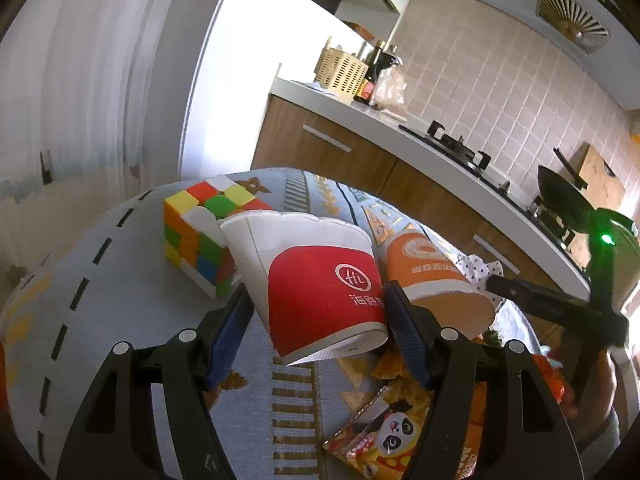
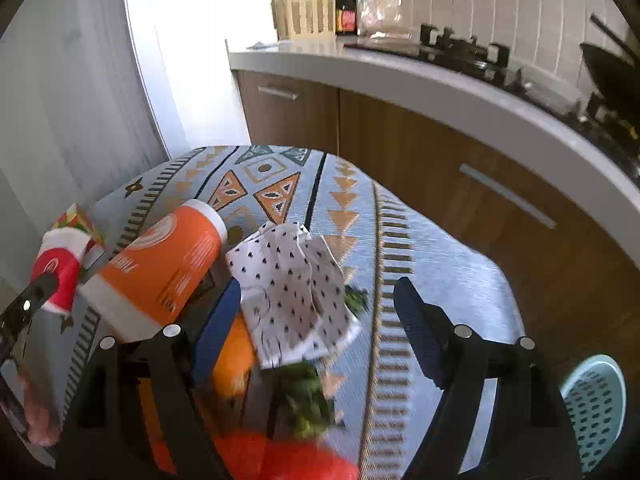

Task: Collect trash
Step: 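Grasp the red-and-white paper cup with the left tool while the right grasps the polka-dot bag, then carry the cup and bag over the blue basket and open both tools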

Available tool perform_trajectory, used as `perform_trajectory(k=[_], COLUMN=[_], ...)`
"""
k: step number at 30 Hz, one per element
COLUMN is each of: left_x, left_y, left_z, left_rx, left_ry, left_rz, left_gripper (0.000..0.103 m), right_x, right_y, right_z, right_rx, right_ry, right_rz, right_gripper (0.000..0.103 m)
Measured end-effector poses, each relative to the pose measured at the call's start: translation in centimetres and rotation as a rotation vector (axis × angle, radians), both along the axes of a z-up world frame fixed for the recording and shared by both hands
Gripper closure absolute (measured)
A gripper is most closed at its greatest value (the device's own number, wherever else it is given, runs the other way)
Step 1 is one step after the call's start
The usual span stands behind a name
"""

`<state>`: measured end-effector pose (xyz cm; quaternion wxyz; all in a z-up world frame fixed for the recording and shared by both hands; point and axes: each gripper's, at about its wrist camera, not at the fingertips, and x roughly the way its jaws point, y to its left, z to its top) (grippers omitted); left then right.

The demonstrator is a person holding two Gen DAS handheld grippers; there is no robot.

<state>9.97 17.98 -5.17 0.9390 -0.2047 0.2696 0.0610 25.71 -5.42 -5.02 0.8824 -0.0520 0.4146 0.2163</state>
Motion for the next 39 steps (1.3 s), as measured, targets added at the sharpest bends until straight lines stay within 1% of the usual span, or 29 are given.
perform_trajectory(k=[4, 5, 6, 7, 9, 11, 12, 14, 18, 22, 25, 27, 28, 29, 30, 33, 35, 39], left_x=[0.0, -0.1, -0.1, -0.1, -0.2, -0.5, -0.7, -1.0, -2.2, -3.6, -4.5, -4.8, -4.8, -4.7, -4.8, -4.6, -4.3, -3.5], left_y=[-0.8, -1.1, -1.3, -1.4, -1.7, -2.1, -2.2, -2.4, -3.4, -5.5, -7.7, -9.4, -10.2, -11.1, -11.8, -15.3, -17.6, -23.9], left_z=[0.3, 0.3, 0.3, 0.4, 0.6, 0.9, 1.1, 1.3, 3.0, 5.6, 7.8, 9.0, 9.5, 10.2, 10.6, 11.8, 12.2, 12.2], left_rx=[0.064, 0.082, 0.09, 0.1, 0.121, 0.147, 0.158, 0.161, 0.172, 0.204, 0.22, 0.208, 0.186, 0.138, 0.111, 0.068, 0.06, 0.098], left_ry=[-0.003, -0.003, -0.003, -0.004, -0.012, -0.027, -0.033, -0.041, -0.076, -0.135, -0.189, -0.211, -0.213, -0.217, -0.224, -0.239, -0.24, -0.232], left_rz=[0.018, 0.021, 0.02, 0.019, 0.02, 0.03, 0.035, 0.033, 0.017, -0.022, -0.072, -0.123, -0.152, -0.204, -0.238, -0.342, -0.395, -0.511], left_gripper=[0.038, 0.038, 0.038, 0.038, 0.038, 0.038, 0.038, 0.038, 0.038, 0.038, 0.038, 0.038, 0.038, 0.038, 0.038, 0.038, 0.038, 0.038], right_x=[0.8, 0.6, 0.5, 0.1, -0.3, -0.9, -1.4, -2.2, -4.2, -6.3, -8.6, -10.3, -10.9, -12.0, -12.7, -14.9, -16.5, -18.9], right_y=[0.4, 0.5, 0.5, 0.3, -0.5, -1.4, -1.9, -2.6, -4.6, -7.0, -9.7, -11.6, -12.3, -13.5, -14.2, -17.1, -19.6, -24.1], right_z=[-1.8, -2.0, -2.0, -1.7, -1.0, 0.1, 0.8, 2.2, 5.2, 7.1, 8.5, 9.3, 9.5, 9.8, 10.0, 10.5, 10.6, 9.9], right_rx=[0.021, 0.021, 0.024, 0.02, 0.049, 0.083, 0.095, 0.101, 0.125, 0.157, 0.176, 0.184, 0.187, 0.184, 0.177, 0.148, 0.133, 0.124], right_ry=[0.025, 0.034, 0.036, 0.022, 0.006, -0.019, -0.042, -0.084, -0.161, -0.214, -0.262, -0.29, -0.305, -0.33, -0.343, -0.381, -0.398, -0.4], right_rz=[0.021, 0.026, 0.033, 0.029, 0.026, 0.015, 0.006, -0.009, -0.028, -0.05, -0.079, -0.104, -0.118, -0.138, -0.153, -0.222, -0.281, -0.389], right_gripper=[0.029, 0.037, 0.058, 0.067, 0.085, 0.093, 0.099, 0.099, 0.099, 0.099, 0.099, 0.099, 0.099, 0.099, 0.099, 0.099, 0.099, 0.099])
